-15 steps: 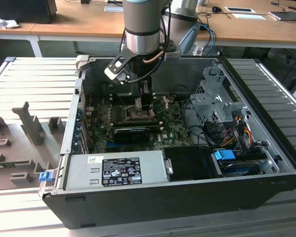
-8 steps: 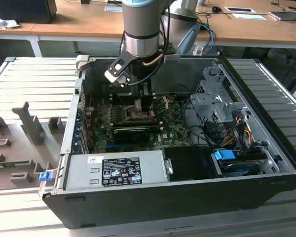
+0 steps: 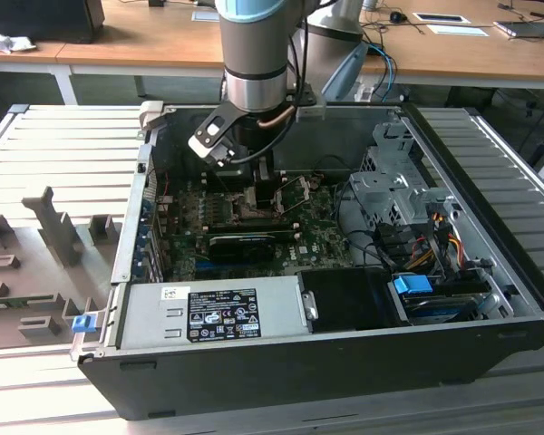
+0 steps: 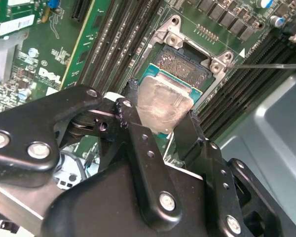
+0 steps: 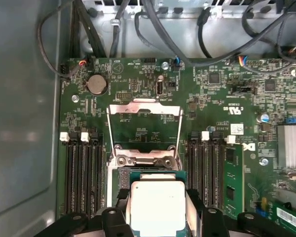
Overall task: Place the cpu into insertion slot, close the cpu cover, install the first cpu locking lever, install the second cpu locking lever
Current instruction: 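Place the cpu into insertion slot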
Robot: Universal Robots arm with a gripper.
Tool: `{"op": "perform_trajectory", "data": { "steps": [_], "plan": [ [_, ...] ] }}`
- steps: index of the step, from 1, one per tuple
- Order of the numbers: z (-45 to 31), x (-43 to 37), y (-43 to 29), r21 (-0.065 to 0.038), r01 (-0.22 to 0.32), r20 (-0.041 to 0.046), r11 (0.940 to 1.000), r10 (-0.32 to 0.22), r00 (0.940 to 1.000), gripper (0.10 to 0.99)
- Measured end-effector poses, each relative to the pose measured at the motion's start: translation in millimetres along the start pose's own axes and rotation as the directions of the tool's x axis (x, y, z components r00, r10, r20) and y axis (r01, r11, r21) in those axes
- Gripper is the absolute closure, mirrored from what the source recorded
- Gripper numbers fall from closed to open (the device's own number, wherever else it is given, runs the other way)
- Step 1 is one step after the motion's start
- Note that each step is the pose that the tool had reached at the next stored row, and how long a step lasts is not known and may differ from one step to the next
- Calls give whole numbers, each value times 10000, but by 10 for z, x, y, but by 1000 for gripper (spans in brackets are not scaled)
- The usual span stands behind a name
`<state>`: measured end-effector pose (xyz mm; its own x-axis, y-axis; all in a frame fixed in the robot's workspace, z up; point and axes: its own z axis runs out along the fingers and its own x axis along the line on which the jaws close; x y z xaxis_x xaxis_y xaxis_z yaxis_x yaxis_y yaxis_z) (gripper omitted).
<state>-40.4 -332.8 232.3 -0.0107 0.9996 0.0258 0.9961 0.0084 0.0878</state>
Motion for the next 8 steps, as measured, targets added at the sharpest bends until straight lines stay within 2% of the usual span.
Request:
{"op": "perform_trajectory", "data": {
  "steps": [5, 8],
  "plan": [
    [110, 38, -14, 0, 4, -1, 10000, -4, 10000, 553],
    [146, 55, -39, 1, 4, 4, 10000, -4, 10000, 553]
  ]
}}
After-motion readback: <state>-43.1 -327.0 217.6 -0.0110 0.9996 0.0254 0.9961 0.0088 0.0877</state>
